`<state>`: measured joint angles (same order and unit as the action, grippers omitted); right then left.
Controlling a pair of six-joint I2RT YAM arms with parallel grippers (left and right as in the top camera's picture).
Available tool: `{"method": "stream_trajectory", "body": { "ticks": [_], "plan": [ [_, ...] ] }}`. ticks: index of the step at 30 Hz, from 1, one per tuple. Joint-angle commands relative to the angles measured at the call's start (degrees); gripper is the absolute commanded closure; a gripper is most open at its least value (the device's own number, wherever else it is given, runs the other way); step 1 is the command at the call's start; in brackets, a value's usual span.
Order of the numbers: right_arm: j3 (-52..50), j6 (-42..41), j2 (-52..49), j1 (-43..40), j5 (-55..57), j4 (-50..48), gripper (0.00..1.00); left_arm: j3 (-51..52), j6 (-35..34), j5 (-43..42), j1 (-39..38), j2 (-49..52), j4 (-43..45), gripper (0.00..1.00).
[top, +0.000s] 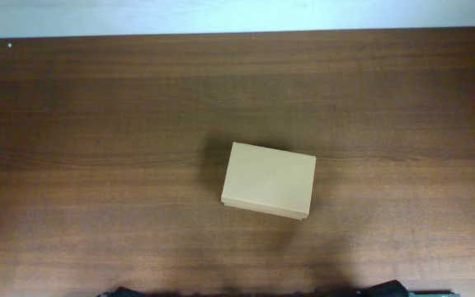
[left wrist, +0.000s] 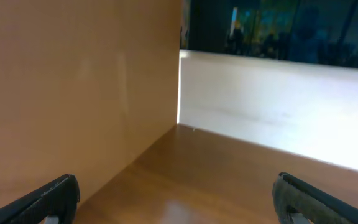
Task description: Pack container
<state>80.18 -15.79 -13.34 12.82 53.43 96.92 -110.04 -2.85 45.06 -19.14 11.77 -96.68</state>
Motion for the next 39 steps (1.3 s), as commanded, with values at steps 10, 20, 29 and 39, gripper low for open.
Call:
{"method": "stream_trajectory", "body": {
  "ticks": [10,20,29,39],
  "plan": [
    [-15.56,6.99,11.93,-4.76,-2.40,-0.59,0.01,27.65,-1.18,1.31,-0.17,-10.97,0.37,0.01],
    [-24.90,6.80,11.96,-4.52,-9.35,-19.28,0.01,49.07,-8.37,2.82,-4.52,-10.99,16.87,0.01],
    [-37.05,10.91,11.96,-4.55,-22.18,-39.08,0.01,66.47,-20.17,10.69,-9.66,-10.99,38.88,0.01],
    [-42.58,0.02,11.96,-4.52,-26.47,-48.83,0.01,85.57,-26.29,10.25,-10.12,-10.99,61.11,0.01]
  ]
}}
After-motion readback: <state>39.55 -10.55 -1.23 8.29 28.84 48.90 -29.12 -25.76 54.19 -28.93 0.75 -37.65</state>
